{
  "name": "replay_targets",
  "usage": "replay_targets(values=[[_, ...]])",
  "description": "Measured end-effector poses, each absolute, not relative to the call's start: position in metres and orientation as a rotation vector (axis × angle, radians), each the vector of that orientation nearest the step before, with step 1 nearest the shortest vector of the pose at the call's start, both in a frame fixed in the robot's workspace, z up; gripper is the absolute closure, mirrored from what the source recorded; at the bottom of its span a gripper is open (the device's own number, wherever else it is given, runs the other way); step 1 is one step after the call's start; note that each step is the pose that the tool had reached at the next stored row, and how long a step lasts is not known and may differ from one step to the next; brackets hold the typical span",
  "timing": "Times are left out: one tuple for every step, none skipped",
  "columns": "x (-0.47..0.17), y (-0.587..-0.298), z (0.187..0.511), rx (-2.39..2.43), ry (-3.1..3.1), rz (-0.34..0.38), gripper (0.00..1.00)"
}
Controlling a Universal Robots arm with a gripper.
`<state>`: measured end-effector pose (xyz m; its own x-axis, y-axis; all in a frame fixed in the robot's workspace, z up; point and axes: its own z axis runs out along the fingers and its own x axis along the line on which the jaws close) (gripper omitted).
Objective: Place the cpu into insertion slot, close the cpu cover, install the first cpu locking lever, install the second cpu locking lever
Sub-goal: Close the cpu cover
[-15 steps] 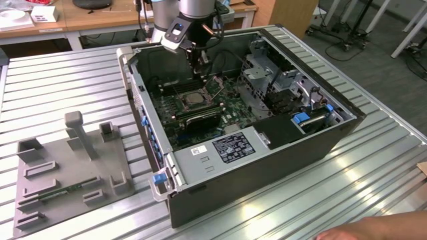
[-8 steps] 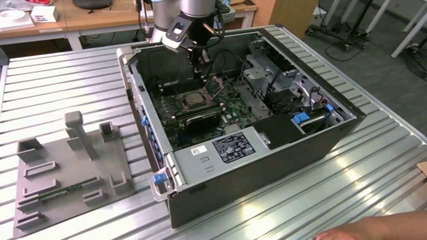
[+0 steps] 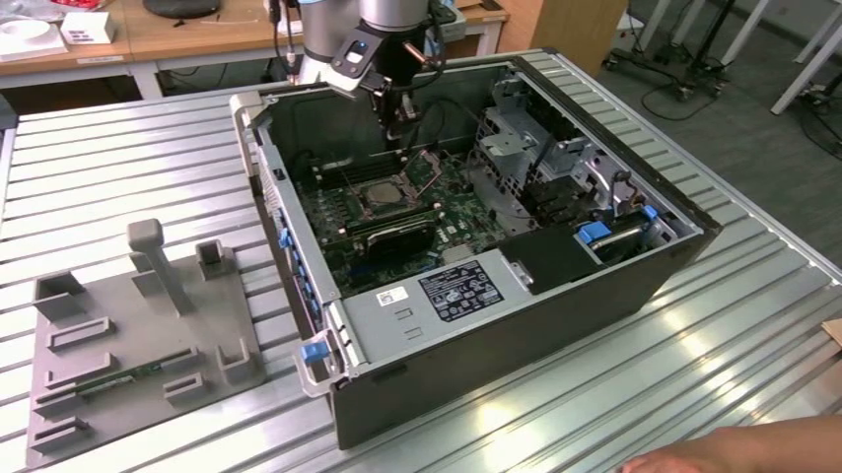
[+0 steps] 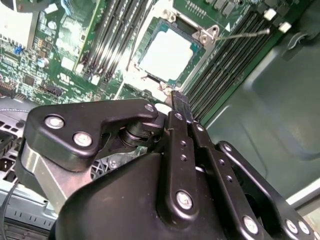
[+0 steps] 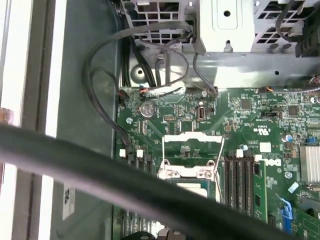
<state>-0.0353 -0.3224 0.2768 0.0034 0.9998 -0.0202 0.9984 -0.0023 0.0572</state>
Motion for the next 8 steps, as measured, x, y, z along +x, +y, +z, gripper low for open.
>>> replay_targets(values=[[-0.0341,-0.3215,0.2768,2.187,2.178,0.040,0.90],[-0.0329,-0.3205,0.2768,2.188,2.177,0.040,0.90],[-0.0318,-0.3196,0.2768,2.189,2.176,0.040,0.90],[-0.0306,-0.3186,0.2768,2.191,2.174,0.040,0.90],[-0.0293,-0.3176,0.2767,2.192,2.173,0.040,0.90],[-0.0280,-0.3166,0.2768,2.193,2.171,0.039,0.90],[-0.0267,-0.3156,0.2767,2.195,2.170,0.039,0.90],[-0.0253,-0.3147,0.2767,2.196,2.169,0.039,0.90]])
